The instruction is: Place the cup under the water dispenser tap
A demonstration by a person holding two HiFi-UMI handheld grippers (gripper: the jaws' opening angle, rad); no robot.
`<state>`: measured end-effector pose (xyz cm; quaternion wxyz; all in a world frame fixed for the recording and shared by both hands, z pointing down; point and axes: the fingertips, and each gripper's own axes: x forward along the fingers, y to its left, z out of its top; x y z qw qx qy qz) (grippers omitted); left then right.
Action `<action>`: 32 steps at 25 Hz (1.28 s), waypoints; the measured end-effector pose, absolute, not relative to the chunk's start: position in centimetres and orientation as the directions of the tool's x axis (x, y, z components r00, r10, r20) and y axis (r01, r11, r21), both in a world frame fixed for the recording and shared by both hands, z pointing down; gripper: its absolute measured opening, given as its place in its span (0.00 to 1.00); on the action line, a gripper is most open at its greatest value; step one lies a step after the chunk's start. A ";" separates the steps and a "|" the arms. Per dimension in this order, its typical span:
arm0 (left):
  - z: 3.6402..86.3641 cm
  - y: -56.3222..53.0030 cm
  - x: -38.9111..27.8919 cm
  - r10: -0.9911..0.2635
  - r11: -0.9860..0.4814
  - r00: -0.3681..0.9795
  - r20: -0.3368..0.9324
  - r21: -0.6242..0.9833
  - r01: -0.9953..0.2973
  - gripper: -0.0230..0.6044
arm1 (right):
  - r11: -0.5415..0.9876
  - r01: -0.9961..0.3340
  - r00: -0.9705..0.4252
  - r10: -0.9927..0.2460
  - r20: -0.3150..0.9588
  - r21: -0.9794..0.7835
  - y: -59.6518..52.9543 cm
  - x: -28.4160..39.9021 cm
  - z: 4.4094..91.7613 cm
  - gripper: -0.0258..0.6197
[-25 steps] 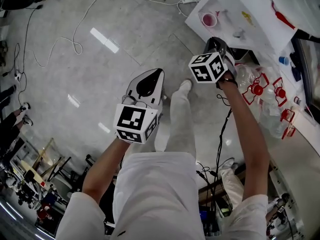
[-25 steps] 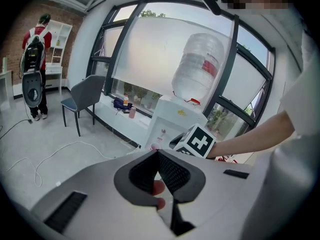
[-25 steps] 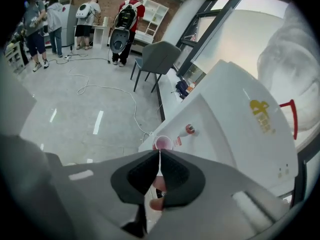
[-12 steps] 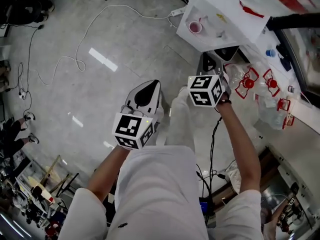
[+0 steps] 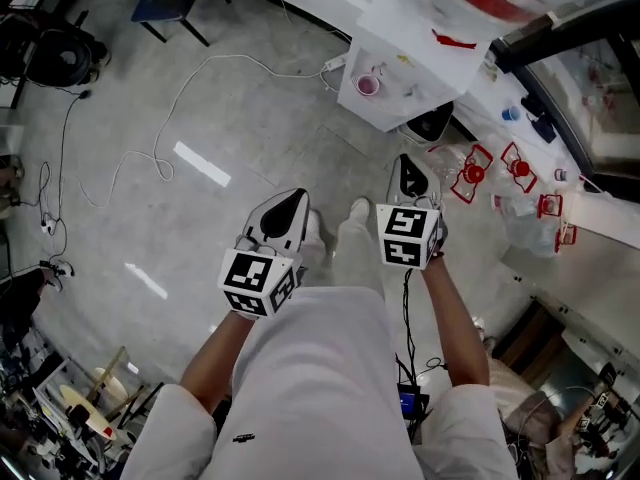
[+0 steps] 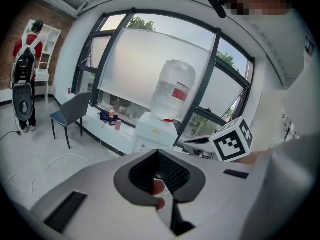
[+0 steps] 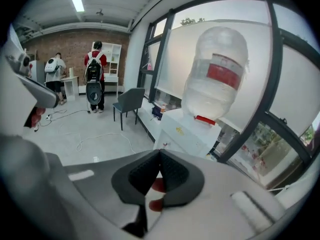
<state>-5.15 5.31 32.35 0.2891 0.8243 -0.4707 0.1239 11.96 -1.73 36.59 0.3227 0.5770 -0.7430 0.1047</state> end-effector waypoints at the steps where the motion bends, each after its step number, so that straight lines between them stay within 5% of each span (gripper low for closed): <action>1: 31.9 5.4 -5.4 -0.706 -0.395 0.528 0.472 0.357 -0.847 0.05 | 0.289 -0.936 -0.121 -0.799 0.589 0.200 -1.2 12.3 35.6 0.06; 7: 28.9 5.6 -6.1 -0.716 -0.419 0.540 0.441 0.347 -0.839 0.05 | 0.180 -0.977 -0.097 -0.849 0.519 0.111 1.9 14.3 30.6 0.06; 32: 21.1 8.2 -7.3 -0.748 -0.530 0.592 0.301 0.266 -0.805 0.05 | 0.140 -0.989 -0.126 -0.970 0.206 0.056 11.7 11.9 19.5 0.06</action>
